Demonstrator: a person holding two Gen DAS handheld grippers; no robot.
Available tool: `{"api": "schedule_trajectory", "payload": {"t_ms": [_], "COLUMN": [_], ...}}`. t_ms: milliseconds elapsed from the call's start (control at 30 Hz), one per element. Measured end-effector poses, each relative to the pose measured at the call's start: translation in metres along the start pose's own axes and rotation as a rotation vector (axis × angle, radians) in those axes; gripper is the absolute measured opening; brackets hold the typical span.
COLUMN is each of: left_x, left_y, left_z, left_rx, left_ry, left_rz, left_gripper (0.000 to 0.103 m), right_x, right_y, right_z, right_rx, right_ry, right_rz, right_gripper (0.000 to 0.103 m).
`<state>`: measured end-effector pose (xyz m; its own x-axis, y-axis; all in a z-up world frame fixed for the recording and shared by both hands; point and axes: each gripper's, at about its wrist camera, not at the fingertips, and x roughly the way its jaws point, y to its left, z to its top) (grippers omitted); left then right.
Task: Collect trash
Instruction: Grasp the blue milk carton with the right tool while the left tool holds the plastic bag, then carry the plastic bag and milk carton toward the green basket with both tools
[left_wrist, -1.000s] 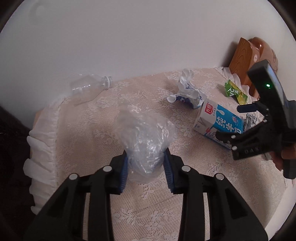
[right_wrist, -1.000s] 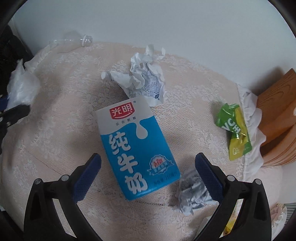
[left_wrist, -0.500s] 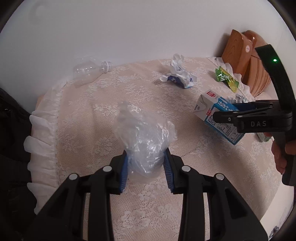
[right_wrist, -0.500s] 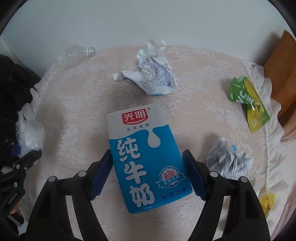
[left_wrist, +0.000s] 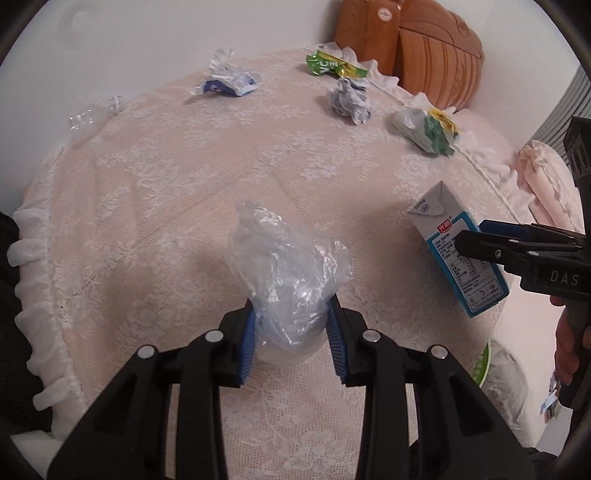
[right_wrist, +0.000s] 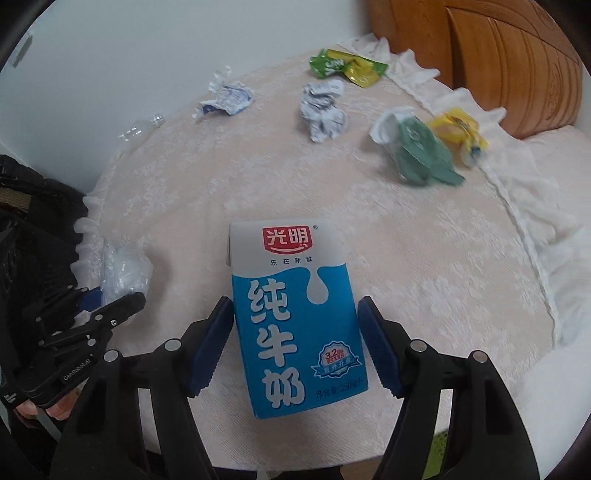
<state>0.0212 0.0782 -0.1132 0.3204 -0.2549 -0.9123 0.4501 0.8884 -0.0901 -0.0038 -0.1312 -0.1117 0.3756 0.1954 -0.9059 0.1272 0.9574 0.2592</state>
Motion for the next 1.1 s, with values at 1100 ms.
{"api": "schedule_trajectory", "payload": {"t_ms": [1100], "left_x": [-0.01], "left_y": [-0.031], "left_z": [0.003], "left_rx": [0.066], "left_ry": [-0.053], "left_rz": [-0.009], "left_gripper": [0.033], "right_x": [0.02], "right_y": [0.006], "right_z": [-0.033], "right_rx": [0.005], "right_ry": [0.037], "right_rz": [-0.069], "right_gripper": [0.069]}}
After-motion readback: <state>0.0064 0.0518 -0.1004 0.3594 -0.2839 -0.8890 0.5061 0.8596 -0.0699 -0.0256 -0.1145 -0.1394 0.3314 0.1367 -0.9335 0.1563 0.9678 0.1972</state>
